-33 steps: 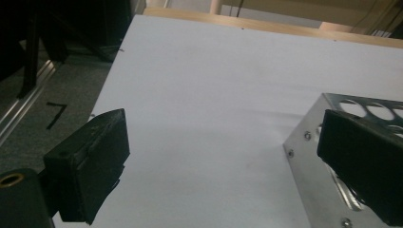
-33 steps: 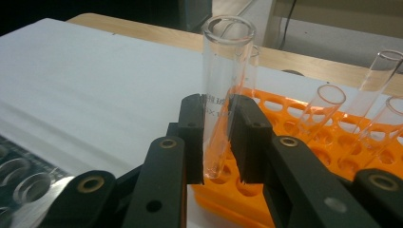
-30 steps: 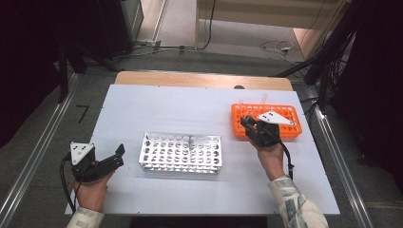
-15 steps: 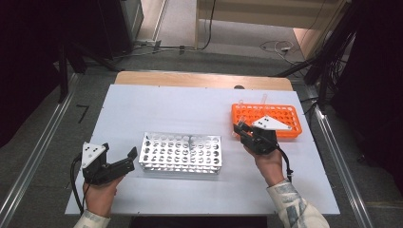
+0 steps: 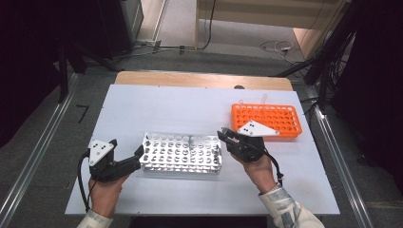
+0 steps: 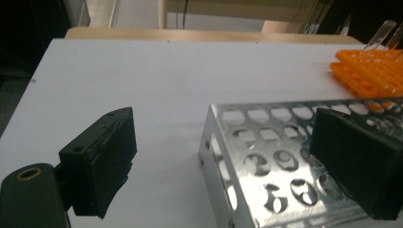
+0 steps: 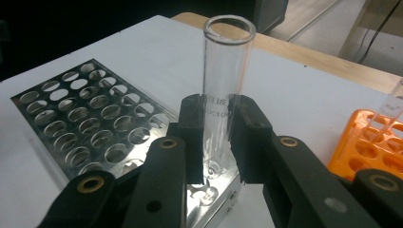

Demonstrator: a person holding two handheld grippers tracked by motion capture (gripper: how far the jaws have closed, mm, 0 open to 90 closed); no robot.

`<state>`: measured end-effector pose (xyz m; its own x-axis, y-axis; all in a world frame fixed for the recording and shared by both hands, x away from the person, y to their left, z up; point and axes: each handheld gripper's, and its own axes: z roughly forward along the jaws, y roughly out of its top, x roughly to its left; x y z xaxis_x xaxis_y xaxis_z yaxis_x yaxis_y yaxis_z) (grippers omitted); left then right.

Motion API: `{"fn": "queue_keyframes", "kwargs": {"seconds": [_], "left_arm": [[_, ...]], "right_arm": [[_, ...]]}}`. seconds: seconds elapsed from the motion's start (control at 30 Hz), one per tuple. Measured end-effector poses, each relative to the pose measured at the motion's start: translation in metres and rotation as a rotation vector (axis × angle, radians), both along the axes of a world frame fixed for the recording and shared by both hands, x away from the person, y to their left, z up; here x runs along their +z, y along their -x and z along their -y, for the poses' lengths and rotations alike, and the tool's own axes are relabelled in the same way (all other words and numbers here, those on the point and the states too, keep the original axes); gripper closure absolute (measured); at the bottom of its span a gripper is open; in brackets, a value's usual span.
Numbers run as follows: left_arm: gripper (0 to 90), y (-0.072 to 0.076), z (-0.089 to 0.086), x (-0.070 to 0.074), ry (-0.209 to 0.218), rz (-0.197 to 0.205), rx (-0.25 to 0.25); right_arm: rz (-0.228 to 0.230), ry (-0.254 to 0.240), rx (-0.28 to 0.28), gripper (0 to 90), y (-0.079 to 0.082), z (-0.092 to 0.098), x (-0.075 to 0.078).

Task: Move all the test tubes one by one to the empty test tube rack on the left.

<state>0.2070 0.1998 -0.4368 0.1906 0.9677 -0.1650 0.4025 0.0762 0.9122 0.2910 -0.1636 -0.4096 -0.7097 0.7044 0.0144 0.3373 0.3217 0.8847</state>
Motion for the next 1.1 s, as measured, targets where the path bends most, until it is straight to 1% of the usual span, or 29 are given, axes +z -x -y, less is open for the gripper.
{"fn": "queue_keyframes", "kwargs": {"seconds": [0.07,0.13,0.17,0.2,0.27,0.37,0.5,0.53,0.57,0.6,0.67,0.77,0.8,0.87,0.9,0.93,0.97,1.07,1.1], "left_arm": [[8.6,-0.002,0.003,0.002,-0.004,0.001,-0.006],[8.6,-0.004,0.010,0.005,-0.020,0.004,-0.026],[8.8,-0.007,0.015,0.006,-0.025,0.002,-0.040],[8.9,-0.007,0.015,0.006,-0.025,0.002,-0.040],[8.9,-0.011,0.021,0.010,-0.028,0.002,-0.054],[8.9,-0.016,0.027,0.016,-0.021,0.003,-0.068],[8.9,-0.021,0.037,0.024,-0.013,0.017,-0.098],[9.9,-0.021,0.037,0.024,-0.013,0.017,-0.098],[12.2,-0.023,0.041,0.026,-0.012,0.028,-0.115],[12.3,-0.023,0.041,0.026,-0.012,0.028,-0.115],[12.3,-0.028,0.048,0.029,-0.015,0.024,-0.137],[13.2,-0.030,0.055,0.032,-0.012,0.025,-0.166],[13.5,-0.030,0.055,0.032,-0.012,0.025,-0.166],[13.6,-0.030,0.063,0.037,-0.015,0.034,-0.193],[14.3,-0.030,0.063,0.037,-0.015,0.034,-0.193],[14.6,-0.030,0.065,0.039,-0.013,0.037,-0.205],[15.3,-0.029,0.070,0.043,-0.004,0.042,-0.231],[20.7,-0.026,0.077,0.047,0.005,0.058,-0.270],[23.2,-0.025,0.080,0.049,0.011,0.066,-0.293]], "right_arm": [[-0.003,0.003,0.010,73.3,0.001,-0.003,0.000],[-0.009,0.003,0.013,73.3,0.002,-0.004,0.000],[-0.010,0.003,0.025,73.3,0.003,-0.006,-0.001],[-0.010,0.003,0.025,73.3,0.003,-0.006,-0.001],[-0.016,0.001,0.033,73.3,0.004,-0.009,-0.001],[-0.017,0.005,0.043,73.3,0.005,-0.012,-0.001],[-0.015,0.002,0.060,73.3,0.005,-0.019,0.001],[-0.011,0.003,0.067,73.3,0.006,-0.021,0.002],[-0.013,0.002,0.070,73.3,0.006,-0.023,0.002],[-0.013,0.002,0.070,73.3,0.006,-0.023,0.002],[-0.013,0.006,0.085,73.3,0.005,-0.028,0.003],[-0.020,0.007,0.097,73.3,0.005,-0.034,0.004],[-0.022,0.010,0.105,73.3,0.005,-0.036,0.005],[-0.030,0.016,0.120,73.3,0.005,-0.042,0.005],[-0.034,0.017,0.129,73.3,0.004,-0.046,0.005],[-0.038,0.023,0.136,73.2,0.004,-0.049,0.004],[-0.042,0.024,0.142,73.3,0.005,-0.052,0.004],[-0.046,0.031,0.160,73.3,0.005,-0.061,0.002],[-0.043,0.037,0.167,73.2,0.005,-0.064,0.001]]}}
